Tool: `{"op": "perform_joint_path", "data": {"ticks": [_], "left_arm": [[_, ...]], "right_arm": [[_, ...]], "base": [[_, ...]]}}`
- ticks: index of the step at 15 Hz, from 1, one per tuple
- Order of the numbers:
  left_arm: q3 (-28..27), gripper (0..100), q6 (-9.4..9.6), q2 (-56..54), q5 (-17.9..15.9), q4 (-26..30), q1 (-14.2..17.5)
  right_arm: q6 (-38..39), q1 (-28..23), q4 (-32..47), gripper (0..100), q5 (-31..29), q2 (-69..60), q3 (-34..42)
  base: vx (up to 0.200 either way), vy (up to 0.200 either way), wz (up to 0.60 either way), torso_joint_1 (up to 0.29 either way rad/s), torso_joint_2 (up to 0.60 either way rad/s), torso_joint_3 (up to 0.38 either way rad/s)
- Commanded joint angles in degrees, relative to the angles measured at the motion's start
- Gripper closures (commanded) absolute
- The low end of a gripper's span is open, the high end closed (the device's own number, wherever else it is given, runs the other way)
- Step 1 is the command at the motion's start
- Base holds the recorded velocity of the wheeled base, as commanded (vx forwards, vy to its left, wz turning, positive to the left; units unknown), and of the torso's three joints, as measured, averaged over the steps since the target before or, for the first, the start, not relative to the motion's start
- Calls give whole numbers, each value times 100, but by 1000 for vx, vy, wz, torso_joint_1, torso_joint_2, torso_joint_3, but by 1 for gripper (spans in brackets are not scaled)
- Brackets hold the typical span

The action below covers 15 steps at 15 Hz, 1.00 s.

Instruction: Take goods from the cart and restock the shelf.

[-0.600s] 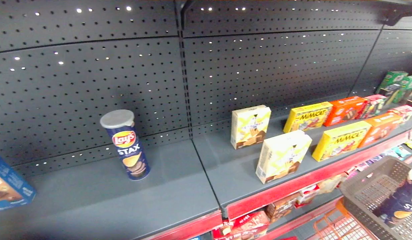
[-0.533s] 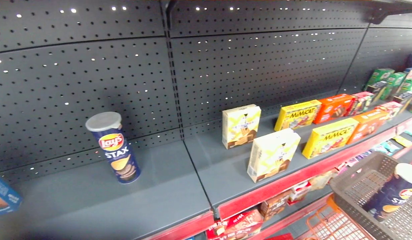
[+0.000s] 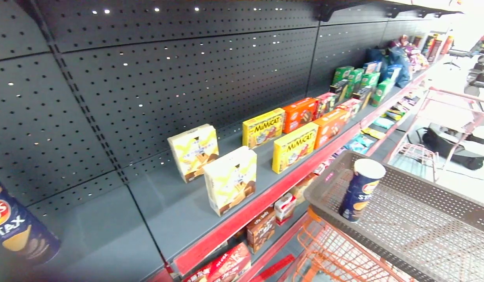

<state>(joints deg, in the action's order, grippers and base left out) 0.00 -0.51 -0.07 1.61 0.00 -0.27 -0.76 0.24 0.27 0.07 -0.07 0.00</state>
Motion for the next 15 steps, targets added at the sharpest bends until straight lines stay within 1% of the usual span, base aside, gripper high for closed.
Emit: {"op": "perform_joint_path", "data": {"ticks": [1, 4, 6, 7, 8, 9, 10, 11, 12, 13, 14, 15], "left_arm": [[0, 0, -2, 7, -3, 0, -8], [0, 0, -2, 7, -3, 0, 0], [0, 0, -2, 7, -3, 0, 0], [0, 0, -2, 7, -3, 0, 0], [0, 0, -2, 7, 6, 0, 0], [0, 0, -2, 7, -3, 0, 0], [0, 0, -10, 7, 15, 0, 0], [0, 0, -2, 7, -3, 0, 0], [0, 0, -10, 7, 6, 0, 0], [0, 0, -10, 7, 6, 0, 0], [0, 0, -2, 7, -3, 0, 0], [0, 0, -2, 7, -3, 0, 0]], "right_arm": [[-4, 2, 0, 0, 1, 7, 0], [23, 2, 8, 0, -7, 7, 0], [5, 2, 8, 0, 300, 7, 0], [5, 2, 0, 0, 300, 7, 0], [-4, 2, 26, 0, 335, 7, -272], [14, 28, 307, 0, 335, 447, -1002], [23, -24, 474, 0, 283, 816, -1292], [14, -147, 606, 0, 283, 877, -1538], [5, -314, 940, 0, 292, 1071, -1802], [14, -323, 1107, 0, 283, 1299, -2021], [23, -464, 1168, 0, 45, 2161, -2364], [23, -481, 1160, 0, 28, 2213, -2373]], "base": [[0, 0, -600, -2, 2, 7], [0, 0, 0, 0, 0, 0], [0, 0, 0, 0, 0, 0], [0, 0, 0, 0, 0, 0], [0, 0, 0, 0, 0, 0], [0, 0, 0, 0, 0, 0], [0, 0, 0, 0, 0, 0], [0, 0, 0, 0, 0, 0], [0, 0, 0, 0, 0, 0], [0, 0, 0, 0, 0, 0], [0, 0, 0, 0, 0, 0], [0, 0, 0, 0, 0, 0]]}}
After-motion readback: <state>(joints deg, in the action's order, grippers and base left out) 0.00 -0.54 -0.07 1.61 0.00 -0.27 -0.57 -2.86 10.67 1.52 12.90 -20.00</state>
